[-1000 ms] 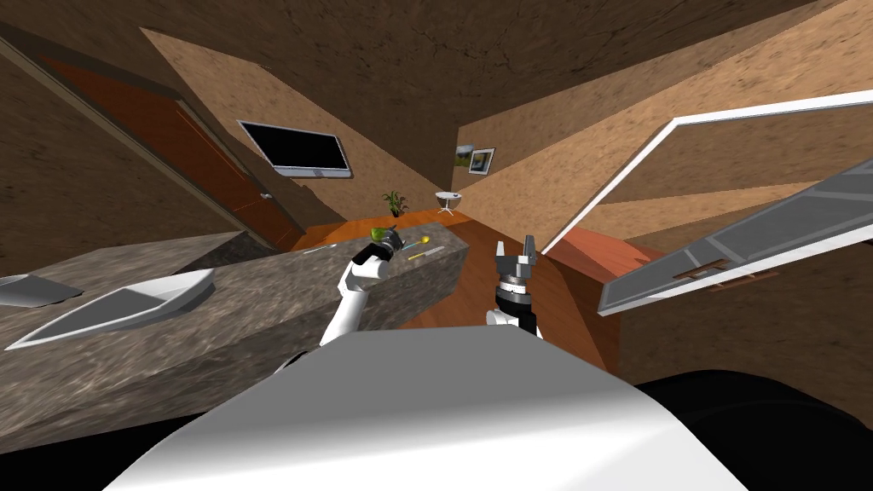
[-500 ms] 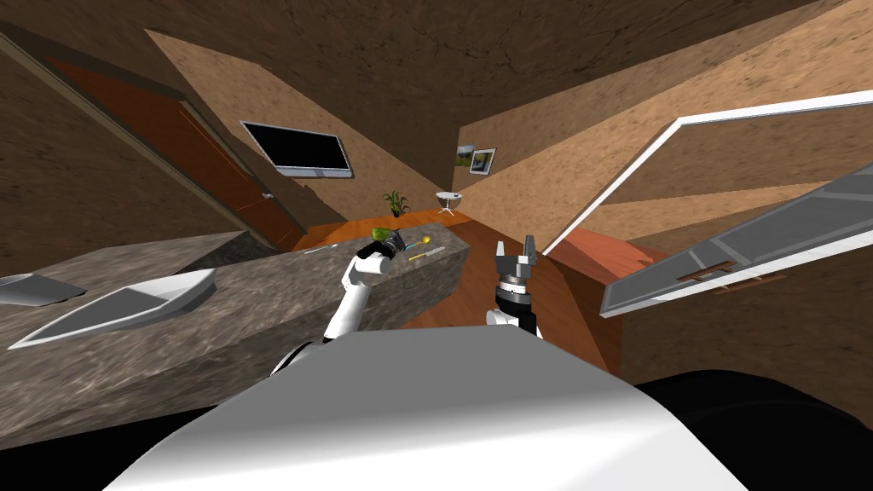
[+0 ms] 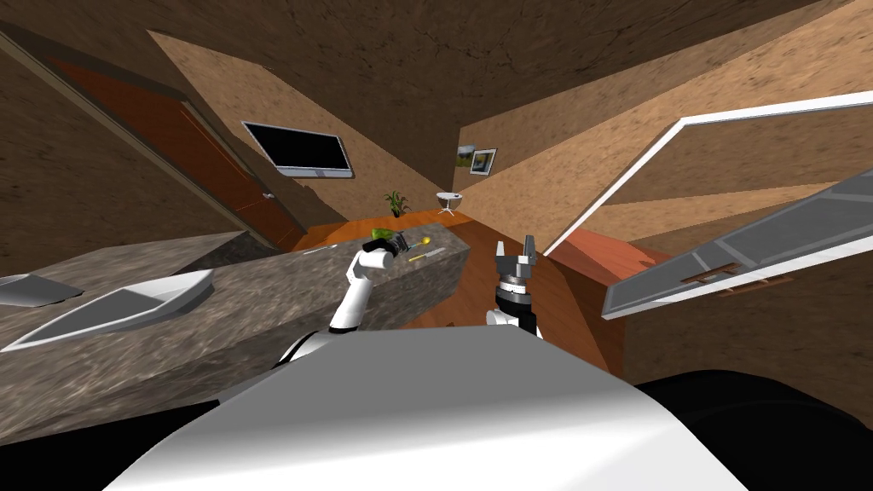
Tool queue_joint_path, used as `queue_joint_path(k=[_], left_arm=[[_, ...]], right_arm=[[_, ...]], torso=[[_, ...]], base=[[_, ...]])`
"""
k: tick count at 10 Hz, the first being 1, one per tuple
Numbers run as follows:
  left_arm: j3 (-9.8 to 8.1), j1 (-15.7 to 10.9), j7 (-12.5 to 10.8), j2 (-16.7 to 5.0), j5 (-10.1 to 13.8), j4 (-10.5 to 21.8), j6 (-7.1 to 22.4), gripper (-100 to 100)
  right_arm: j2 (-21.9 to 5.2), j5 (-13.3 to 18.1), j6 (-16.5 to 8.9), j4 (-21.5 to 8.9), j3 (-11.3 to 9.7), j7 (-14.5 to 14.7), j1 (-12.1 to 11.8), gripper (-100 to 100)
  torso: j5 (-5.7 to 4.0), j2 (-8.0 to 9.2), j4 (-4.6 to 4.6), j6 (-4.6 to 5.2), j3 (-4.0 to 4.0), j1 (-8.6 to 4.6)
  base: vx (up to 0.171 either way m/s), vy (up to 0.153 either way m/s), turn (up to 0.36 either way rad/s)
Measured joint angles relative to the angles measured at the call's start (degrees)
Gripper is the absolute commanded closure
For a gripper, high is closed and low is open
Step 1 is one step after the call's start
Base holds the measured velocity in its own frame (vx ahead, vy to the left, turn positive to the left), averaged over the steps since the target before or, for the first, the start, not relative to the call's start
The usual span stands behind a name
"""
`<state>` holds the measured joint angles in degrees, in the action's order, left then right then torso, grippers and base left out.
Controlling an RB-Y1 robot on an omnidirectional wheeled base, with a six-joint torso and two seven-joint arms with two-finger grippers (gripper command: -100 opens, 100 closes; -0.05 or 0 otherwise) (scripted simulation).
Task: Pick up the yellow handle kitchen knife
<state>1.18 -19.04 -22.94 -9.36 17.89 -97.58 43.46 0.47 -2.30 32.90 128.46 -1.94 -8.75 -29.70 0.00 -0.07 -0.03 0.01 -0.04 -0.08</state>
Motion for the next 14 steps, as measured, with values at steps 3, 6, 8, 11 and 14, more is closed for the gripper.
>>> queue_joint_path(k=[3,6,8,11,14], left_arm=[[-0.1,-1.62,-1.68,-0.37,0.74,1.32,5.08,-100],[-0.15,-3.48,-3.26,-0.59,1.28,3.43,9.67,-100],[-0.11,-4.59,-4.32,-0.59,1.33,4.62,12.59,-100],[-0.25,-6.62,-5.78,-0.96,1.89,7.23,16.88,-100],[-0.22,-8.17,-7.39,-1.12,2.01,9.2,21.08,-100]], right_arm=[[0.0,0.0,0.0,0.0,0.0,0.0,0.0,0],[0.0,0.0,0.0,0.0,0.0,0.0,0.0,0],[0.0,0.0,0.0,0.0,0.0,0.0,0.0,0],[0.0,0.0,0.0,0.0,0.0,0.0,0.0,0],[0.0,0.0,0.0,0.0,0.0,0.0,0.0,0]], torso=[[-0.01,-0.02,0.0,0.0,-0.01,-0.02],[0.0,-0.02,-0.01,-0.01,-0.01,-0.02],[-0.02,-0.05,0.0,0.01,-0.02,-0.06],[-0.01,-0.04,0.0,0.01,-0.02,-0.07],[-0.02,-0.04,-0.01,0.01,-0.02,-0.09]], base=[[0.026,-0.014,0.0],[0.028,-0.014,-0.005],[0.041,-0.031,-0.016],[0.033,-0.023,-0.013],[0.034,-0.031,-0.016]])
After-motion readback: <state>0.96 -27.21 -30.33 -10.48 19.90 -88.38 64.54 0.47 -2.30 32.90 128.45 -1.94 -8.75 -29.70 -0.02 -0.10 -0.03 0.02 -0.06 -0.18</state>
